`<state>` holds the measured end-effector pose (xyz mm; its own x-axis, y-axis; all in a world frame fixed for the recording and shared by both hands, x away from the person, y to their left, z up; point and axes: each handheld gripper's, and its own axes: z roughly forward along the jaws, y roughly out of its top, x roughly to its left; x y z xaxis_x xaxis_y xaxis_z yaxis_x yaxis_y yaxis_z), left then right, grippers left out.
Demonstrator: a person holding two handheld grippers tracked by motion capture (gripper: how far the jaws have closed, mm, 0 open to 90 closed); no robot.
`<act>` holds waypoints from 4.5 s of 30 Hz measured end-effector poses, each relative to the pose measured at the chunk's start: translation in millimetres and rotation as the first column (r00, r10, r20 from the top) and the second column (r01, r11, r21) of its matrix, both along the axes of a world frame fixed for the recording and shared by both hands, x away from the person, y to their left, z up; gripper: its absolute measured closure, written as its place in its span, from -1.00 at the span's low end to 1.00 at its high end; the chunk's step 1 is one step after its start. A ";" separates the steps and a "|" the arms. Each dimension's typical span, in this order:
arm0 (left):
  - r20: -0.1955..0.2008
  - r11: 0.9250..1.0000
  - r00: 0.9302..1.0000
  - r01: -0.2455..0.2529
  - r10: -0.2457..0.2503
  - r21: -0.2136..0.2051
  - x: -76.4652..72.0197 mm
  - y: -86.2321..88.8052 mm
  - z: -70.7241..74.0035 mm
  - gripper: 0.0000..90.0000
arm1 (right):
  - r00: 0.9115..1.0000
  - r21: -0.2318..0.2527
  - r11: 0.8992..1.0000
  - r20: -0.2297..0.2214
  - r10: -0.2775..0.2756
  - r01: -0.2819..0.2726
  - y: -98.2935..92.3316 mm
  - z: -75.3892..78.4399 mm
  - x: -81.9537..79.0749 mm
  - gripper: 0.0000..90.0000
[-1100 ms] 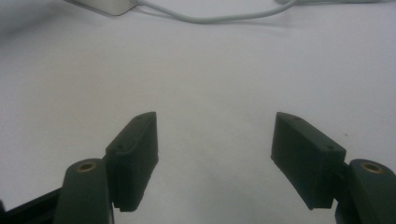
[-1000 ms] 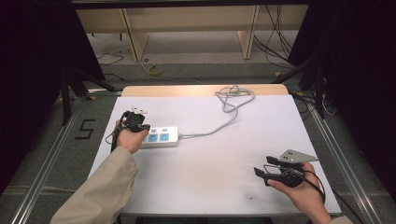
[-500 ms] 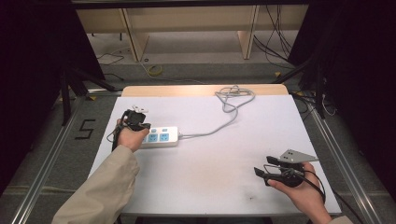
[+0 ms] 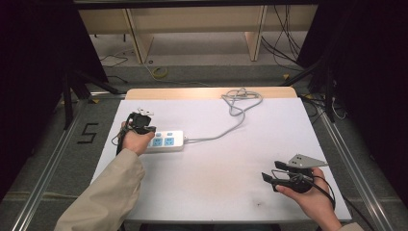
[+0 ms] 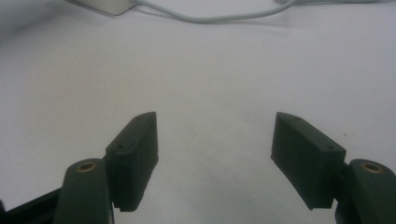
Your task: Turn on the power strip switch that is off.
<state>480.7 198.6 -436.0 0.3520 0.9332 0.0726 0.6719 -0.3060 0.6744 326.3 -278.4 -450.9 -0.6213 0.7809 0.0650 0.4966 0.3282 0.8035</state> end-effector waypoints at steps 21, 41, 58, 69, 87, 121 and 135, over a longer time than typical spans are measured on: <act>-0.009 1.000 1.000 0.012 -0.012 0.012 6.4 -6.2 -3.7 0.99 | 1.000 -0.001 1.000 -0.003 0.002 -0.002 0.1 -0.4 0.3 -0.29; -0.040 0.999 0.999 0.021 -0.020 0.032 13.0 -12.8 -11.9 0.99 | 1.000 0.000 1.000 -0.004 0.003 -0.003 0.6 -1.0 0.7 -0.29; -0.063 0.996 0.998 0.034 -0.029 0.086 16.5 -18.6 -13.5 0.99 | 1.000 -0.002 1.000 0.000 0.001 -0.001 0.1 -0.6 0.6 -0.29; -0.075 0.990 0.996 0.059 -0.050 0.128 18.3 -21.8 -14.3 1.00 | 1.000 -0.002 1.000 0.001 0.000 0.000 0.6 0.0 -0.2 -0.29; -0.090 0.984 0.994 0.074 -0.060 0.165 18.7 -25.9 -14.7 1.00 | 1.000 -0.002 1.000 0.005 0.001 -0.001 0.6 0.8 -0.9 -0.29; -0.028 0.992 0.999 0.043 -0.040 0.117 14.7 -22.7 -7.4 0.99 | 1.000 0.004 1.000 0.009 0.003 -0.003 0.1 1.3 -0.9 -0.29; -0.012 0.994 0.999 0.043 -0.042 0.100 10.0 -18.6 -0.4 0.92 | 1.000 0.004 1.000 0.011 0.002 -0.003 0.3 1.3 -1.0 -0.29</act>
<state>490.8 180.0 -436.3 0.3920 0.9057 0.1616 0.6634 -0.3999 0.6325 325.3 -278.1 -449.6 -0.6239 0.7791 0.0614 0.4869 0.3260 0.8104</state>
